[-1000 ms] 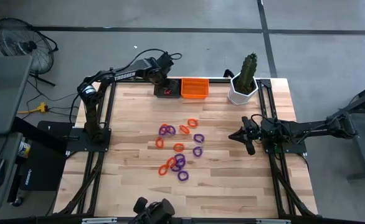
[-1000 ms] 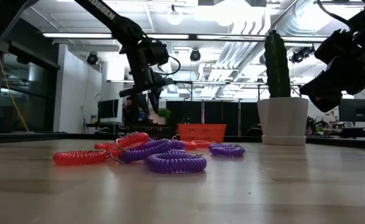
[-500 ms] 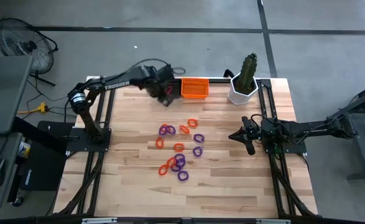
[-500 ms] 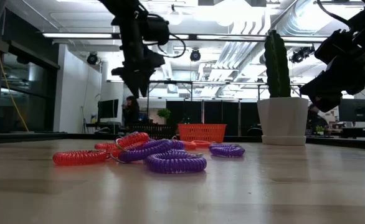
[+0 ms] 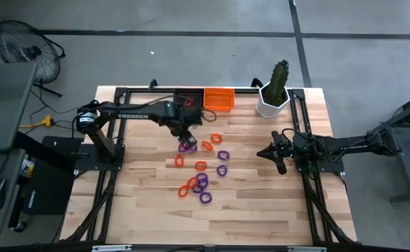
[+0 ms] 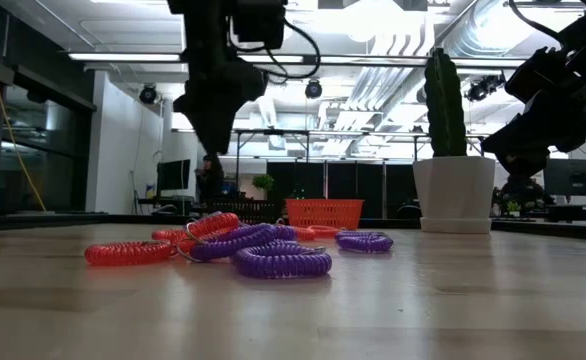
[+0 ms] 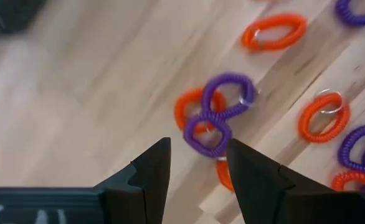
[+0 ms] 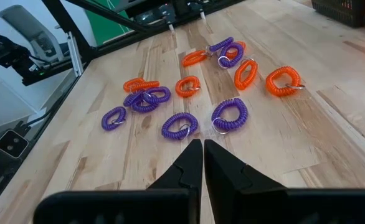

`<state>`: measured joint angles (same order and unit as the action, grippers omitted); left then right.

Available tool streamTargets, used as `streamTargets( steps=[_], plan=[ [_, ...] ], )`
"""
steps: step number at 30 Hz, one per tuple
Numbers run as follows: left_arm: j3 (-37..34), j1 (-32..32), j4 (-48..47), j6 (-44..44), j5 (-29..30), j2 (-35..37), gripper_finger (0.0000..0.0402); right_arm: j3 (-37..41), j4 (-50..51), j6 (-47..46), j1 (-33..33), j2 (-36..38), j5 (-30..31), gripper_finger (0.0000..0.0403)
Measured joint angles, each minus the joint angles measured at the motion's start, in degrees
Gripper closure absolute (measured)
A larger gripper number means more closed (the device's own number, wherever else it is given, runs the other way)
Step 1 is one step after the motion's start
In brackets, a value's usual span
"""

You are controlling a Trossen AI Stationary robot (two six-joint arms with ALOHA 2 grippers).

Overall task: Sort spring keychains into baskets
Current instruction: Put the violet spring keychain into the orange basket

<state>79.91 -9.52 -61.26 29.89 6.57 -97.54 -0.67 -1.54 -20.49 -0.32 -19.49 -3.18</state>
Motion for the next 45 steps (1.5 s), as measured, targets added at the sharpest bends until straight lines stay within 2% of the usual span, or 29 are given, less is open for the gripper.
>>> streamTargets(
  steps=[5,10,12,19,27,45],
  plan=[
    [-6.78,2.38,2.29,8.6,0.41,0.49,0.0248,0.0,0.0,0.0,0.0,0.0,-0.02,0.0391],
    [-13.65,2.34,10.01,15.63,-2.98,1.6,0.0248,0.0,0.0,0.0,-0.02,0.0,0.0,0.0391],
    [-15.25,2.37,9.84,18.05,-3.2,2.01,0.0248,0.0,0.0,0.0,0.0,0.0,-0.02,0.0391],
    [-15.88,2.39,12.22,22.6,-4.33,2.1,0.0248,0.0,0.0,0.0,-0.01,-0.02,-0.01,0.0391],
    [-15.86,2.37,13.31,26.14,-0.61,2.09,0.0248,0.0,0.0,0.0,-0.01,-0.03,-0.02,0.0391],
    [-15.84,2.37,16.07,27.56,-0.38,-6.54,0.0248,0.0,-0.01,0.0,-0.02,-0.04,-0.01,0.0391]
  ],
)
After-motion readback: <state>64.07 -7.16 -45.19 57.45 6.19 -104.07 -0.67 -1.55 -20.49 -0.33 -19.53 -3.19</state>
